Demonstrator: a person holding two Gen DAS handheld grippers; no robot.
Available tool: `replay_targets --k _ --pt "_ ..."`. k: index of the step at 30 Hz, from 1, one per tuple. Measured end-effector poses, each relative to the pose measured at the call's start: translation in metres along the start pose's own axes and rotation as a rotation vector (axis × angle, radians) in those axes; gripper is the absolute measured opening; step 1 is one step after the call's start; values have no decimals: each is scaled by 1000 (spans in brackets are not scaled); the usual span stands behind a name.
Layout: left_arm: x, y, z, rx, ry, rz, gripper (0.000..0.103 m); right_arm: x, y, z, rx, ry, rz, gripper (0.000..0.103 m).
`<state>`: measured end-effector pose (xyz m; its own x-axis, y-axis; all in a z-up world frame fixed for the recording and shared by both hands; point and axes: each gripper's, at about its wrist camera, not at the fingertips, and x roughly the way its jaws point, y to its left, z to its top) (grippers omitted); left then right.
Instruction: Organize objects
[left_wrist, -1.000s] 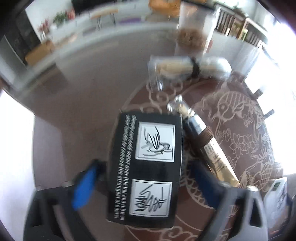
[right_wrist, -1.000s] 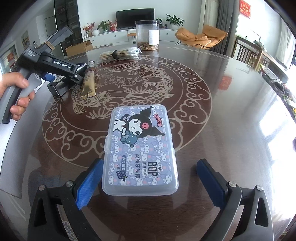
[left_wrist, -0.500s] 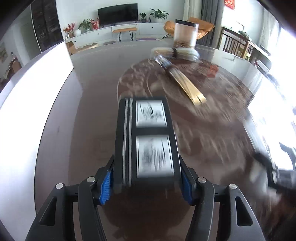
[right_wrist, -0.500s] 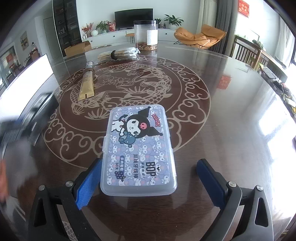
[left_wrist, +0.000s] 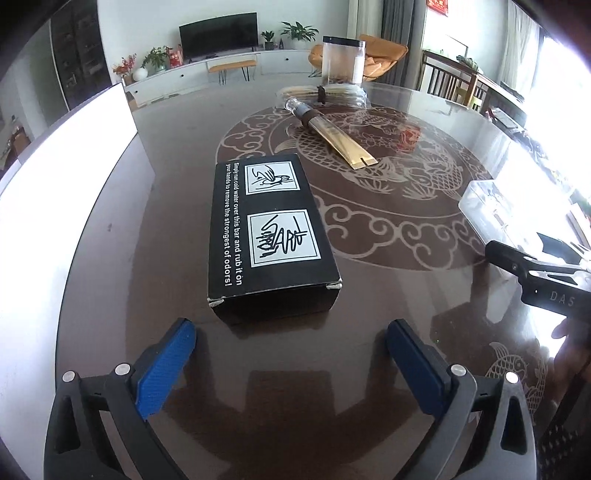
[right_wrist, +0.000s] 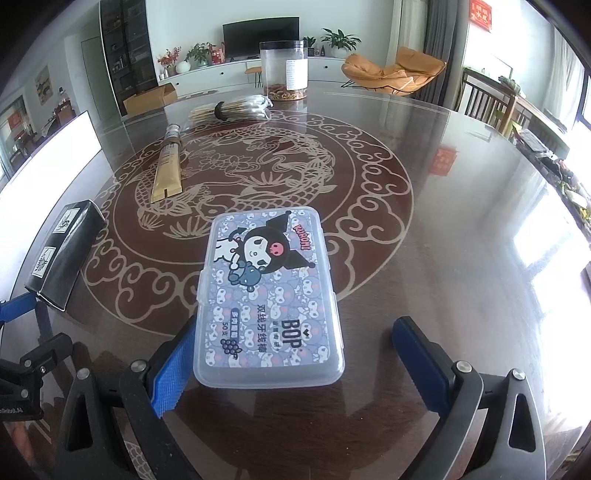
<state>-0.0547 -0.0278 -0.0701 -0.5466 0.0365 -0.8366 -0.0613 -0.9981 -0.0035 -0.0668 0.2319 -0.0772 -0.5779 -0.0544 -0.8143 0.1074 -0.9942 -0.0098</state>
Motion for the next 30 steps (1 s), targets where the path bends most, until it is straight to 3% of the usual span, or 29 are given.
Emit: replay_targets --k 30 --pt "-6 1 -7 40 8 -25 103 2 2 0 -8 9 6 103"
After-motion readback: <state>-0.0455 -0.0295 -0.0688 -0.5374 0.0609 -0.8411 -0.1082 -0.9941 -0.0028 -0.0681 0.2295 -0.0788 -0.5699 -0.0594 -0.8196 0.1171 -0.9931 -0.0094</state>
